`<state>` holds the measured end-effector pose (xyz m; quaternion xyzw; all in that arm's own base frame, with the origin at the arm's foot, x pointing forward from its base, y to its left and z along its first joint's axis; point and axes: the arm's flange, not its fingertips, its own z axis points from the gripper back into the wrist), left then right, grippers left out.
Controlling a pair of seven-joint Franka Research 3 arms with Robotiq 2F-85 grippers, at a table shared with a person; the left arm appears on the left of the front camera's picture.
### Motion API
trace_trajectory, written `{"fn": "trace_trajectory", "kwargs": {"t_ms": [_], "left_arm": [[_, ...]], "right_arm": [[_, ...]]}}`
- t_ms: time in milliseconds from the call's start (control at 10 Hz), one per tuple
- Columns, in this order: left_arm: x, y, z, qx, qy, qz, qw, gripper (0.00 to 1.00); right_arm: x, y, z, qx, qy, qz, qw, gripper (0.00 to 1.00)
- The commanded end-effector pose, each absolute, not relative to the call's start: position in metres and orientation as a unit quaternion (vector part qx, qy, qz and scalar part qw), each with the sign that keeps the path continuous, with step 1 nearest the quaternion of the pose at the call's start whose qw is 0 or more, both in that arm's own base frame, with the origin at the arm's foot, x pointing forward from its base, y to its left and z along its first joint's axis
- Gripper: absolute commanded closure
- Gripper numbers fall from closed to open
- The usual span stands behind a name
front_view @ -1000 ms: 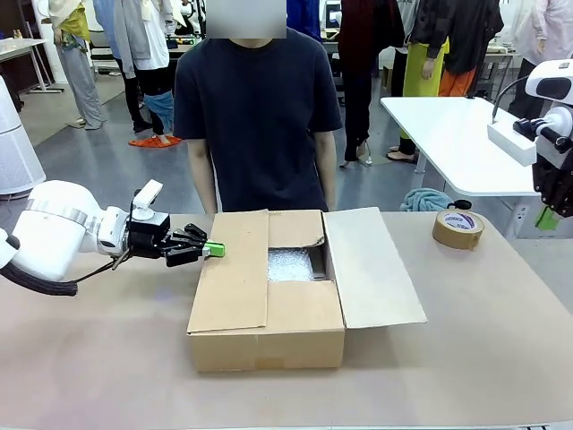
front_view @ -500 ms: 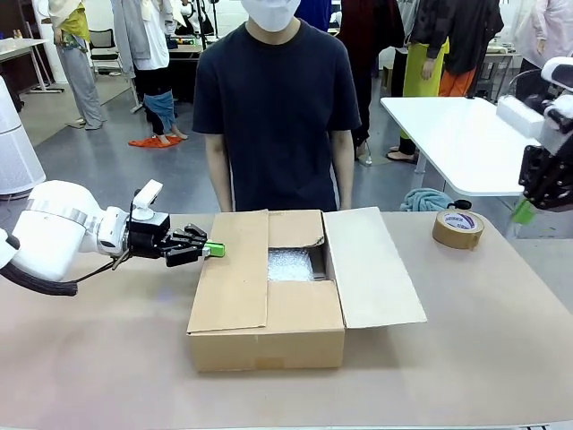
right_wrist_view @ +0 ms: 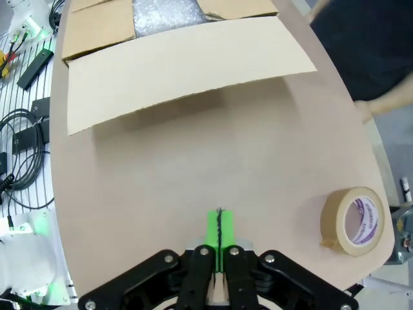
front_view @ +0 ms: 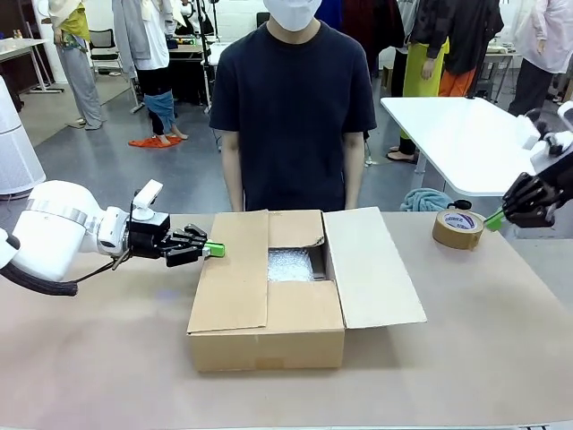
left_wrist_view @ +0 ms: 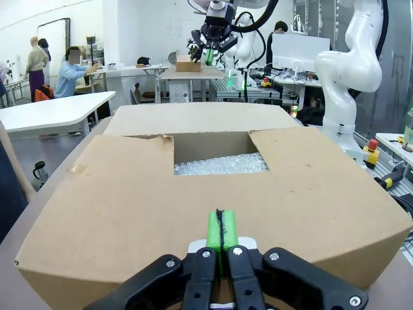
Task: Wrap the clocks to prevent damage.
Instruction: Push the left (or right) flap of the Package Box to close it.
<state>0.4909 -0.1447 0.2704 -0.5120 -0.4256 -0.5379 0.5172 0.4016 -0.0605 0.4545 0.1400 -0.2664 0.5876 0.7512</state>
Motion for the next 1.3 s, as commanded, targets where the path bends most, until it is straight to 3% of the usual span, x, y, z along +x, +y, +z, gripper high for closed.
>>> {"fn": "trace_trajectory", "kwargs": {"t_ms": [0,100,500,600,1000,1200], "left_arm": [[0.491,-0.145,0.267,-0.509,-0.423,-0.539,0.521,1.0],[0.491,-0.145,0.267,-0.509,-0.423,-0.539,0.521,1.0],[0.491,-0.145,0.267,-0.509,-0.423,-0.539,0.521,1.0],[0.491,-0.145,0.267,-0.509,-0.423,-0.539,0.521,1.0],[0.491,-0.145,0.267,-0.509,-0.423,-0.539,0.521,1.0],[0.491,-0.145,0.267,-0.509,-0.423,-0.539,0.521,1.0]], "right_arm": [[0.4,-0.05,0.458,0.146,-0.263,0.623,0.722,0.99],[0.402,-0.061,0.455,0.14,-0.266,0.588,0.751,0.99],[0.401,-0.059,0.453,0.133,-0.261,0.593,0.75,0.99],[0.404,-0.071,0.428,0.152,-0.268,0.584,0.751,0.99],[0.396,-0.094,0.367,0.216,-0.366,0.561,0.71,0.99],[0.404,-0.092,0.343,0.267,-0.37,0.557,0.694,0.99]]}}
